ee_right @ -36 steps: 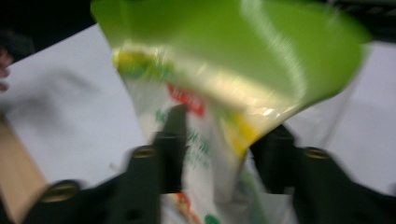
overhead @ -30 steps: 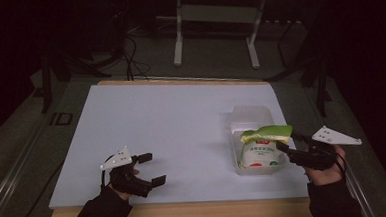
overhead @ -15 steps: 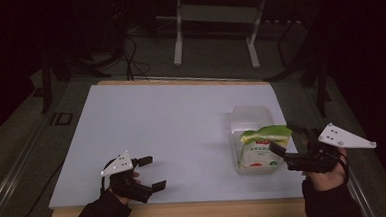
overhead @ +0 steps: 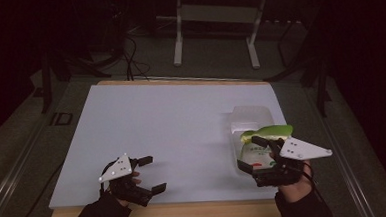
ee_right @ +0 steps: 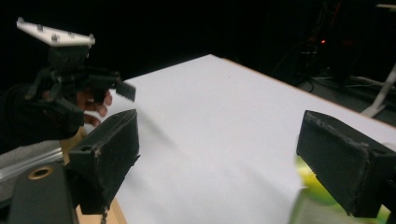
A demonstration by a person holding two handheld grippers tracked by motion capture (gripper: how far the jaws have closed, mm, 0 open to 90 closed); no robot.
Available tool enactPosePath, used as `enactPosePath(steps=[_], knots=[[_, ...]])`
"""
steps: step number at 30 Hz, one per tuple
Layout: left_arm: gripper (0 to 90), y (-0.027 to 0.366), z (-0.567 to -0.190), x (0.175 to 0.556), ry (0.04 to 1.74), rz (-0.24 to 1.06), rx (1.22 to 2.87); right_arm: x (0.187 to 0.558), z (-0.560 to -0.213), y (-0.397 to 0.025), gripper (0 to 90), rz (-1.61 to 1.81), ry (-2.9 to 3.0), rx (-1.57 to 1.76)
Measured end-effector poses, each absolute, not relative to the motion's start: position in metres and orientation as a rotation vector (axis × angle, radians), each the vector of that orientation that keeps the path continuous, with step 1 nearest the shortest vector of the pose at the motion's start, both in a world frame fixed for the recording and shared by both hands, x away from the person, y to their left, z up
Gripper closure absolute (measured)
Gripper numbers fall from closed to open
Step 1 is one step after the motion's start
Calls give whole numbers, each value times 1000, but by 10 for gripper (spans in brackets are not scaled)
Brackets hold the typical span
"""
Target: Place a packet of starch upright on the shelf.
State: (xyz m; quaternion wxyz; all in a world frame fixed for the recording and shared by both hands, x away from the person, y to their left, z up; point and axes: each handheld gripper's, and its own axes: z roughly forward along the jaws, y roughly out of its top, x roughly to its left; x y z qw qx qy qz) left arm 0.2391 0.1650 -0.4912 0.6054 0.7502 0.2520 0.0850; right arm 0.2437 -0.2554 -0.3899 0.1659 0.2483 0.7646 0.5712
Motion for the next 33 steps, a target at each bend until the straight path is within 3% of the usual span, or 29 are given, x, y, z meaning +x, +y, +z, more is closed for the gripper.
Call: enactPosePath(steps=[9,33], knots=[[1,167,-493,239,568,218,1731,240,-420,-236,128,1622,2256,667],[1,166,-499,241,560,220,1754,237,-469,-239,132,1465,2380,690]])
